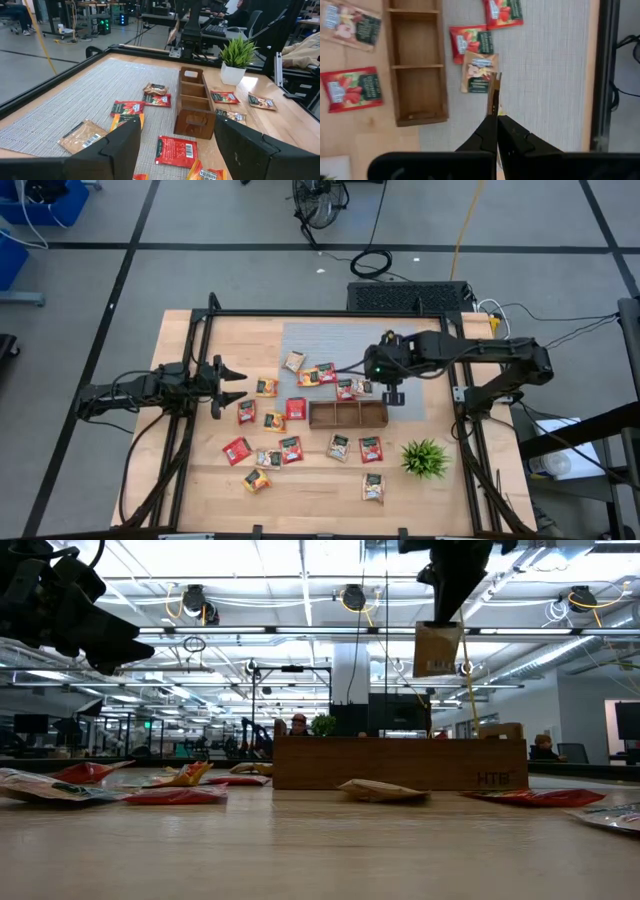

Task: Pick & Place Tea
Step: Put the brown tea bag into the right section of the wooden organizer

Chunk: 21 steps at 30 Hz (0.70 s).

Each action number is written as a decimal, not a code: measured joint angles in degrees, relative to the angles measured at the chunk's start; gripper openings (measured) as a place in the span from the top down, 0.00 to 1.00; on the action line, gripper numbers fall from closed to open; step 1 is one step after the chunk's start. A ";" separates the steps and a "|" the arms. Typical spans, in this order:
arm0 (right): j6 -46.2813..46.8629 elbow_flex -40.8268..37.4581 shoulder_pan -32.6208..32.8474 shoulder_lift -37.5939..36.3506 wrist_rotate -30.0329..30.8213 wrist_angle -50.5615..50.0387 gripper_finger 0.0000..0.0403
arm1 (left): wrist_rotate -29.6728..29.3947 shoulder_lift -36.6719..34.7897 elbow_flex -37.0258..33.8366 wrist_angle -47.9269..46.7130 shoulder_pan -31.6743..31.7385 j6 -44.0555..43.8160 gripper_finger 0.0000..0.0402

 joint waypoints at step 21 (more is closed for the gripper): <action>6.53 -0.22 8.15 2.87 -2.87 0.46 1.00 | 0.00 -0.02 0.00 0.00 0.01 -0.01 0.37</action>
